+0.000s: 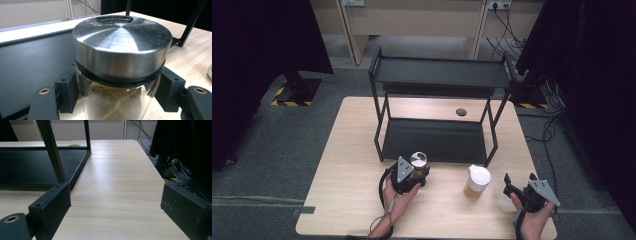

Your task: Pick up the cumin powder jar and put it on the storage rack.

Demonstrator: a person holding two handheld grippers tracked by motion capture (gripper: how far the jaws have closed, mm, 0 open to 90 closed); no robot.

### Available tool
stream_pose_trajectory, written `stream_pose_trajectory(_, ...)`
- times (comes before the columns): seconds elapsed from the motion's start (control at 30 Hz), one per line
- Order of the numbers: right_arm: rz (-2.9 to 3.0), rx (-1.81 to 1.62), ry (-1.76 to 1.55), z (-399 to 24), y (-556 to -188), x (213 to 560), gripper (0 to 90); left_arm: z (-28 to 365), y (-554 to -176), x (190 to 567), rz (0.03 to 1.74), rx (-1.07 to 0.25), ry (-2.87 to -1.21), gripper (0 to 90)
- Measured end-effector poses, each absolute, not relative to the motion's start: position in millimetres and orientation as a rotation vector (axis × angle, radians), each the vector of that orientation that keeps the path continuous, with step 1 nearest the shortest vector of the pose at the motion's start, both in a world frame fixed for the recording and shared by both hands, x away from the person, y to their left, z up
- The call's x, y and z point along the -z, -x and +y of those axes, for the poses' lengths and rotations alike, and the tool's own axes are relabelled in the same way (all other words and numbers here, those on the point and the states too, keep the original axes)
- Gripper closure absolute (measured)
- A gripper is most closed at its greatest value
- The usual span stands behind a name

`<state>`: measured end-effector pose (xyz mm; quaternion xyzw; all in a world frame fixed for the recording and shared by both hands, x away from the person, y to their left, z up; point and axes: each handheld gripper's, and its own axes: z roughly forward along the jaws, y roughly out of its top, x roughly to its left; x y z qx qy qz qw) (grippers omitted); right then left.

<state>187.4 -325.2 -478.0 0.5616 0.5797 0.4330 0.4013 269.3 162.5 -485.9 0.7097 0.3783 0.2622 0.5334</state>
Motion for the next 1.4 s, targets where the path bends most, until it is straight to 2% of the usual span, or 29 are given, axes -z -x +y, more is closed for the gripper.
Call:
stream_pose_trajectory(0.33,1.466,-1.086,-1.411,-323.3,-186.9,478.4,9.4,168.8,-262.4,493.0,0.900,-0.626,-1.632,30.4)
stream_pose_trajectory(0.67,1.470,-1.084,-1.403,-323.0,-186.6,478.6,9.5,171.6,-245.7,476.1,0.872,-0.704,-1.511,30.4)
stream_pose_trajectory(1.4,1.471,-1.082,-1.401,-322.7,-186.7,478.6,9.5,172.0,-235.9,460.2,0.847,-0.747,-1.481,30.4)
